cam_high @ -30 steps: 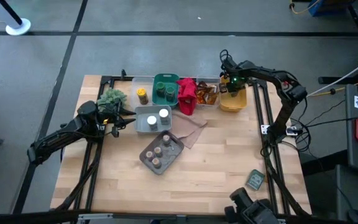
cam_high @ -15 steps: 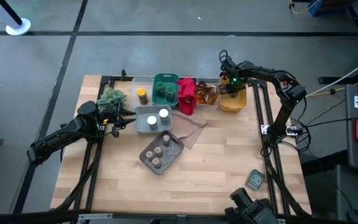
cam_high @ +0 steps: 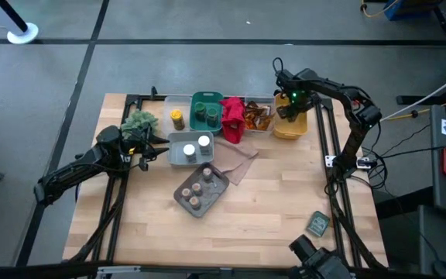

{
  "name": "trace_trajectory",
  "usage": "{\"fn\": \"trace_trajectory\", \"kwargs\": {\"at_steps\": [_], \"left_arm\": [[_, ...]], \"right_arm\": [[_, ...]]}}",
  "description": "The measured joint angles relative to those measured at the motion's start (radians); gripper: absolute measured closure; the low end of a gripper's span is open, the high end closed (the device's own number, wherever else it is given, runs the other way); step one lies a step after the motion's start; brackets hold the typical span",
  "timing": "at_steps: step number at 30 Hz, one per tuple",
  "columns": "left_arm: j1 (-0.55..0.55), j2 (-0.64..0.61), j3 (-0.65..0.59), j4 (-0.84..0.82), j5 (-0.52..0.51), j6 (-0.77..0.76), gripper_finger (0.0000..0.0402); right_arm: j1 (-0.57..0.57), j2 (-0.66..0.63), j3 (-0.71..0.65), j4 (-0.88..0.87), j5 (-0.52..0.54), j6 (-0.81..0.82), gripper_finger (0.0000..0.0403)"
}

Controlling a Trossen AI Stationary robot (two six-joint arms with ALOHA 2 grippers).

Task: Sort spices by type
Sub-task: Put the black seasoning can into the yellow bin

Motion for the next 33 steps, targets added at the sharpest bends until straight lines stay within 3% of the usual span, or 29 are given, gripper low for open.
{"fn": "trace_trajectory", "kwargs": {"at_steps": [9, 18, 26, 33], "left_arm": [[0.000, 0.000, 0.000, 0.000, 0.000, -0.025, 0.0274], [0.000, 0.000, 0.000, 0.004, 0.000, -0.030, 0.0274], [0.000, 0.000, 0.000, 0.005, 0.000, -0.057, 0.0274], [0.000, 0.000, 0.000, 0.006, 0.000, -0.065, 0.0274]], "right_arm": [[0.028, -0.025, 0.140, -0.197, 0.011, -0.019, 0.0154], [0.181, -0.217, 0.151, -0.283, 0.010, 0.021, 0.0155], [0.493, -0.377, 0.139, -0.412, -0.136, 0.220, 0.0155], [0.887, -0.437, 0.087, -0.418, -0.147, 0.608, 0.0155]]}}
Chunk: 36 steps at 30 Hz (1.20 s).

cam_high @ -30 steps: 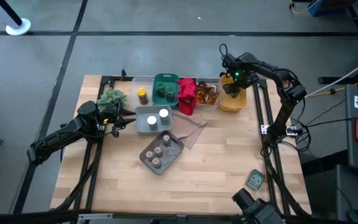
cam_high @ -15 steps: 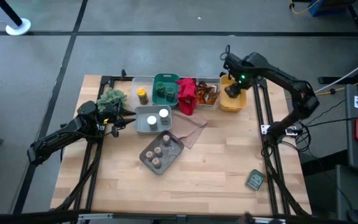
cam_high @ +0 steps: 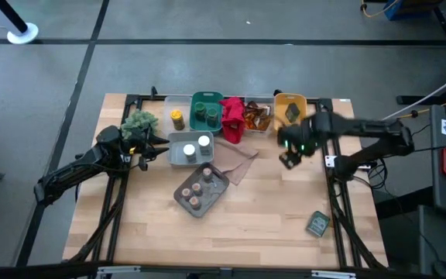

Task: Sort spices by type
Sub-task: Put the black seasoning can into the yellow bin

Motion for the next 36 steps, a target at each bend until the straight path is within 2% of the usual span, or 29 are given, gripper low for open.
{"fn": "trace_trajectory", "kwargs": {"at_steps": [10, 15, 19, 28, 31, 36], "left_arm": [[0.000, 0.000, 0.000, 0.002, 0.000, -0.089, 0.0274], [0.000, 0.000, 0.000, 0.002, 0.000, -0.096, 0.0274], [0.000, 0.000, 0.000, 0.002, 0.000, -0.089, 0.0274], [0.000, 0.000, 0.000, 0.002, 0.000, -0.096, 0.0274], [0.000, 0.000, 0.000, 0.002, 0.000, -0.096, 0.0274], [0.000, 0.000, 0.000, 0.001, 0.000, -0.134, 0.0274]], "right_arm": [[0.499, 0.043, -0.094, 0.012, 0.019, 0.617, 0.0155], [0.726, 0.110, -0.097, 0.090, 0.022, 0.990, 0.0155], [0.865, 0.198, -0.097, 0.187, 0.028, 1.180, 0.0155], [1.016, 0.351, -0.097, 0.332, -0.050, 1.384, 0.0162], [1.039, 0.382, -0.097, 0.342, -0.091, 1.412, 0.0191], [1.060, 0.412, -0.097, 0.342, -0.109, 1.436, 0.0271]]}}
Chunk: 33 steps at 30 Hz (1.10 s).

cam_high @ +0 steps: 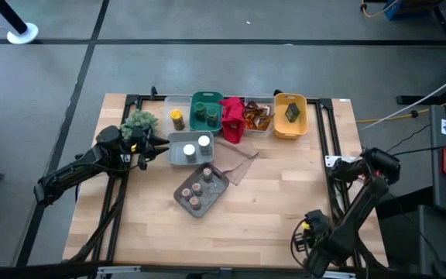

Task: Sort spices by type
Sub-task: Put the black seasoning can into the yellow bin

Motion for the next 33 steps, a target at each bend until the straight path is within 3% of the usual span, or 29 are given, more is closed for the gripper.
{"fn": "trace_trajectory", "kwargs": {"at_steps": [6, 8, 13, 21, 33], "left_arm": [[0.000, 0.000, 0.000, -0.002, 0.000, -0.011, 0.0274], [0.000, 0.000, 0.000, -0.002, 0.000, -0.011, 0.0274], [0.000, 0.000, 0.000, -0.003, 0.000, -0.011, 0.0274], [0.000, 0.000, 0.000, -0.003, 0.000, -0.024, 0.0274], [0.000, 0.000, 0.000, -0.003, 0.000, -0.037, 0.0274]], "right_arm": [[0.004, 0.057, 0.000, -0.003, 0.004, 0.007, 0.0377], [0.004, 0.078, 0.000, -0.003, 0.005, 0.004, 0.0395], [0.004, 0.118, 0.000, -0.032, 0.005, 0.002, 0.0381], [0.003, 0.122, 0.000, -0.087, 0.057, 0.000, 0.0395], [0.003, 0.122, 0.000, -0.025, 0.050, 0.000, 0.0396]]}}
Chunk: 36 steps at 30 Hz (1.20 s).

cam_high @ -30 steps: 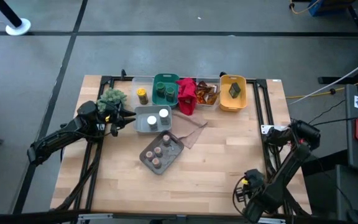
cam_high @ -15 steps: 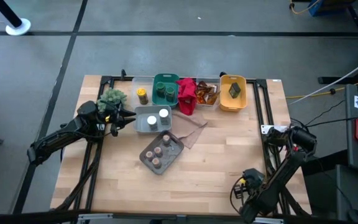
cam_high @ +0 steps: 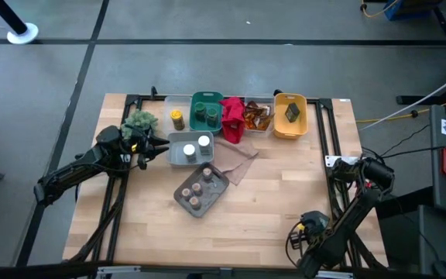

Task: Sort spices by type
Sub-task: Put the black seasoning can into the yellow bin

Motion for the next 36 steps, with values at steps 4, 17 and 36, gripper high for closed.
{"fn": "trace_trajectory", "kwargs": {"at_steps": [4, 17, 36], "left_arm": [[0.000, 0.000, 0.000, 0.000, 0.000, 0.000, 0.0274], [0.000, 0.000, 0.000, 0.000, 0.000, -0.026, 0.0274], [0.000, 0.000, 0.000, 0.000, 0.000, -0.027, 0.0274]], "right_arm": [[0.000, 0.019, 0.001, 0.003, 0.003, 0.000, 0.0399], [0.000, 0.026, 0.060, -0.105, 0.047, -0.011, 0.0398], [0.000, 0.073, 0.054, -0.026, 0.058, -0.020, 0.0398]]}}
